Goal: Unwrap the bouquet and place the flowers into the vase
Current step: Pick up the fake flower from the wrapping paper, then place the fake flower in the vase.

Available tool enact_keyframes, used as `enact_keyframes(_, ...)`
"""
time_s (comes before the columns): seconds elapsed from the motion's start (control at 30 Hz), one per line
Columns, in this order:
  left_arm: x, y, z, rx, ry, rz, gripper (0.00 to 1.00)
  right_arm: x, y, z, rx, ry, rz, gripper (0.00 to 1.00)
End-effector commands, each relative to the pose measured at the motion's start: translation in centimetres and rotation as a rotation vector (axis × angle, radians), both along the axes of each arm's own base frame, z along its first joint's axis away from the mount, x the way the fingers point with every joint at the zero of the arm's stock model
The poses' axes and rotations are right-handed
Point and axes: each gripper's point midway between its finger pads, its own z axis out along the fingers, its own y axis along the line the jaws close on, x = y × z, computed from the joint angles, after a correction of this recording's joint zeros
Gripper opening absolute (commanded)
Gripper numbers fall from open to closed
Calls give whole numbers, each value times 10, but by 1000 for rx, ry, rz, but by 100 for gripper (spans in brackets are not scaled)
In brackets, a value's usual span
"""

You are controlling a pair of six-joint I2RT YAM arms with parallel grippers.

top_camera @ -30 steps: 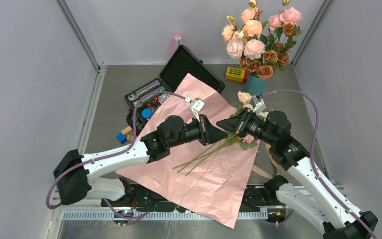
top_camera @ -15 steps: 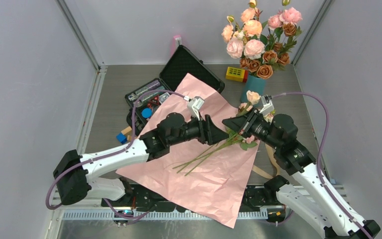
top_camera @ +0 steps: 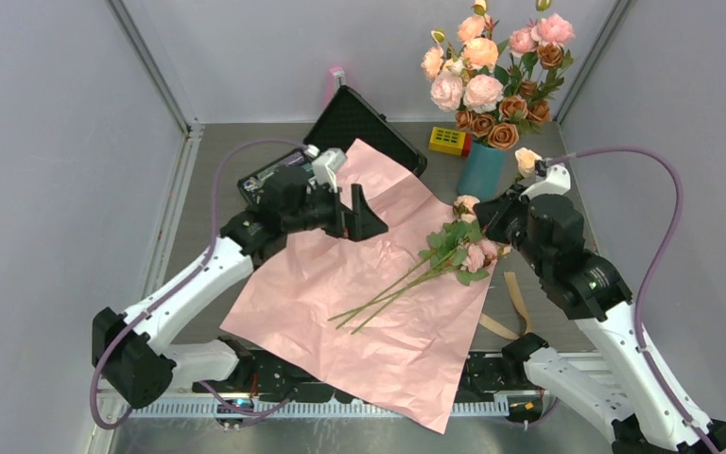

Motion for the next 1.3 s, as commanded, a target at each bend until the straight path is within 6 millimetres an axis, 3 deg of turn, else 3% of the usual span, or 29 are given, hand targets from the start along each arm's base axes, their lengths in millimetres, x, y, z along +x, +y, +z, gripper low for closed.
enact_keyframes(0.0, 5, 67, 15, 195, -87, 4, 100, 22, -44, -4, -245, 20, -160, 0)
enact_keyframes(0.2, 43, 152, 22, 308, -132, 260, 100, 54, -95, 22, -246, 21, -300, 0)
enact_keyframes(0.33, 57, 187, 10, 453, -195, 408, 100, 70, -117, 47, -238, -21, -358, 0)
enact_keyframes(0.47, 64, 214, -16, 588, -197, 487, 100, 81, -132, 80, -264, -73, -407, 0)
enact_keyframes(0.63, 64, 222, -36, 638, -180, 501, 100, 87, -145, 129, -300, -154, -456, 0)
enact_keyframes(0.7, 64, 234, -43, 692, -170, 546, 100, 87, -146, 150, -304, -199, -461, 0)
enact_keyframes(0.87, 63, 243, -45, 722, -178, 576, 100, 92, -150, 197, -328, -301, -480, 0)
enact_keyframes(1.07, 61, 249, -48, 747, -183, 588, 100, 103, -153, 227, -365, -349, -488, 0)
enact_keyframes(1.27, 61, 248, -49, 750, -179, 583, 100, 116, -161, 243, -423, -368, -520, 0)
